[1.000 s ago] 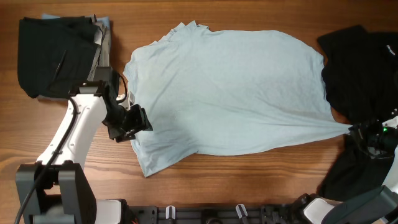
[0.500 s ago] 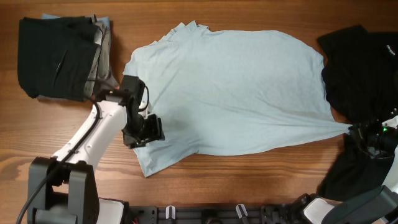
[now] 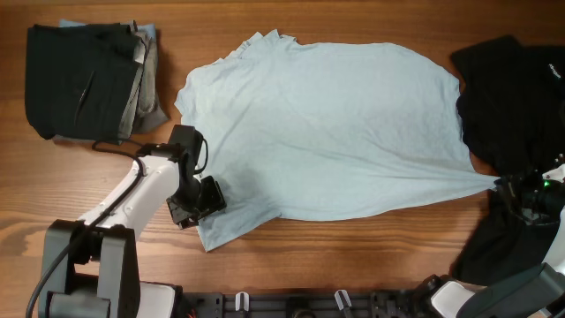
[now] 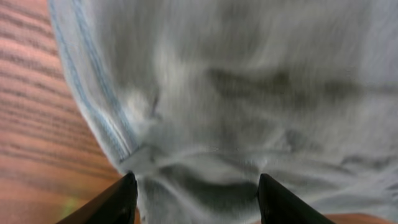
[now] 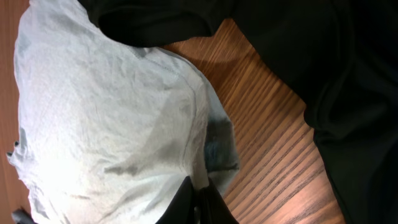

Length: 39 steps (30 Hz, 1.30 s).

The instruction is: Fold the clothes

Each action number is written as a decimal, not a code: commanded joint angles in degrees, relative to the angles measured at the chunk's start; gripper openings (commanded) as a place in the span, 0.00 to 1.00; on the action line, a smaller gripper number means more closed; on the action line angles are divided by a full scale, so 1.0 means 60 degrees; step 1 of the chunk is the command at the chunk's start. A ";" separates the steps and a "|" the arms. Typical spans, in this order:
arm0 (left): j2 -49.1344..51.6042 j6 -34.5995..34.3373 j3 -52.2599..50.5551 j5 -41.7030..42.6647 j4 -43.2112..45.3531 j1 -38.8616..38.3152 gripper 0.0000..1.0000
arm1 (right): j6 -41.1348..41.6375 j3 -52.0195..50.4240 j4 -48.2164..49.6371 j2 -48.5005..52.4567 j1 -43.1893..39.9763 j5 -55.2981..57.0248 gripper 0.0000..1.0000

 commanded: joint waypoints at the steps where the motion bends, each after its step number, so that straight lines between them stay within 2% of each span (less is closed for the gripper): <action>1: -0.0138 0.0095 -0.0142 0.0823 0.0484 0.0102 0.55 | 0.0033 0.0102 0.0004 -0.0113 0.0033 -0.0193 0.04; 4: -0.0138 0.0561 -0.0142 0.1800 0.0852 0.0058 0.41 | 0.0040 0.0102 0.0036 -0.0113 0.0033 -0.0193 0.04; 7: -0.0138 0.0623 -0.0142 0.1927 0.0852 0.0051 0.20 | 0.0036 0.0102 0.0040 -0.0113 0.0033 -0.0189 0.04; 9: -0.0138 0.0892 -0.0142 0.1905 0.0769 0.0051 0.13 | 0.0047 0.0102 0.0066 -0.0113 0.0033 -0.0193 0.04; 10: -0.0138 0.0994 -0.0142 0.1894 0.0739 0.0051 0.04 | 0.0044 0.0102 0.0080 -0.0113 0.0033 -0.0193 0.04; 14: -0.0138 0.1024 -0.0138 0.1894 0.0667 0.0120 0.04 | 0.0044 0.0102 0.0091 -0.0113 0.0033 -0.0189 0.04; 17: -0.0142 0.1031 -0.0029 0.1971 0.0106 0.0350 0.05 | 0.0040 0.0102 0.0087 -0.0113 0.0033 -0.0193 0.04; 18: -0.0142 0.1067 0.0051 0.1971 -0.0182 0.0433 0.14 | 0.0040 0.0102 0.0091 -0.0113 0.0033 -0.0189 0.04; 20: -0.0182 0.1249 0.0229 0.2004 -0.0798 0.0597 0.40 | 0.0040 0.0102 0.0091 -0.0113 0.0033 -0.0189 0.04; 23: -0.0419 0.1344 0.0433 0.2000 -0.1494 0.0739 0.53 | 0.0040 0.0102 0.0091 -0.0113 0.0033 -0.0193 0.04; 24: -0.0674 0.1341 0.0506 0.1996 -0.1705 0.0758 0.63 | 0.0040 0.0102 0.0087 -0.0113 0.0033 -0.0189 0.04; 25: -0.0823 0.1333 0.0510 0.1993 -0.1741 0.0758 0.68 | 0.0040 0.0102 0.0076 -0.0113 0.0033 -0.0193 0.04; 29: -0.1147 0.1089 0.0503 0.1894 -0.1880 0.0754 0.68 | 0.0036 0.0102 0.0073 -0.0113 0.0033 -0.0189 0.05; 32: -0.1118 0.0277 0.0295 0.1184 -0.1880 0.0758 0.66 | 0.0040 0.0102 0.0069 -0.0113 0.0033 -0.0193 0.05; 35: -0.1118 -0.0787 -0.0160 0.0867 -0.1494 0.0772 0.59 | 0.0040 0.0102 0.0069 -0.0113 0.0033 -0.0193 0.05; 39: -0.1118 -0.1330 -0.0721 0.0882 -0.0754 0.1126 0.59 | 0.0033 0.0102 0.0069 -0.0113 0.0033 -0.0193 0.05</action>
